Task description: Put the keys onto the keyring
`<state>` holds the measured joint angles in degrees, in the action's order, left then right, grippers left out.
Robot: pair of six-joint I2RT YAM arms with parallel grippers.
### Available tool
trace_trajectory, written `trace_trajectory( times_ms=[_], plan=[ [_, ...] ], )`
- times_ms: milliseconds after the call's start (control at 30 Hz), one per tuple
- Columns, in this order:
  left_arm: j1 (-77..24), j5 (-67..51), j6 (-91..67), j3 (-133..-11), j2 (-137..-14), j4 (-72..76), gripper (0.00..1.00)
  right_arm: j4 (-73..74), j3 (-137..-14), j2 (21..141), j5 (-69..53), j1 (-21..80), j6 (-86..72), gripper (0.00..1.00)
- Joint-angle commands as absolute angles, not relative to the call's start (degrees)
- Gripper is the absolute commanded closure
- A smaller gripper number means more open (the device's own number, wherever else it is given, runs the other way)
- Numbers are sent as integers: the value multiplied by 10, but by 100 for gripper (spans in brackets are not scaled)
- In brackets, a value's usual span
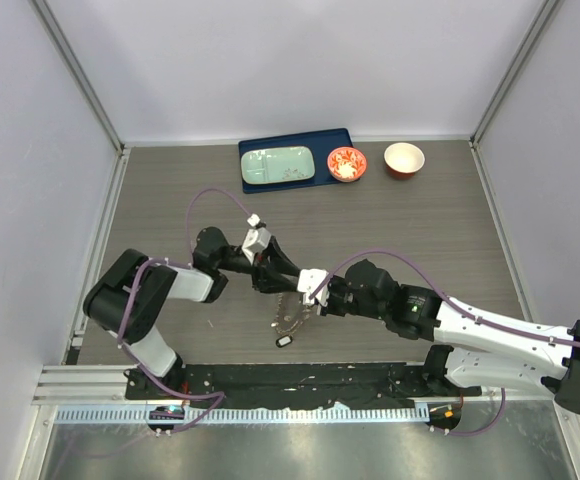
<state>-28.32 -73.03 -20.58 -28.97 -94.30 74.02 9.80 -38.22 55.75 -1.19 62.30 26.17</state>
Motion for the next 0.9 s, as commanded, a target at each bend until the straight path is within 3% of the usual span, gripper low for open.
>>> trace_trajectory(
  times_ms=[0, 867],
  plan=[
    [-301, -785, -210, -320, -972, 849, 56, 61, -401, 546, -17, 628, 265, 99],
    [-326, -766, -228, -344, -1023, 885, 64, 59, -397, 546, -24, 627, 262, 99]
  ],
)
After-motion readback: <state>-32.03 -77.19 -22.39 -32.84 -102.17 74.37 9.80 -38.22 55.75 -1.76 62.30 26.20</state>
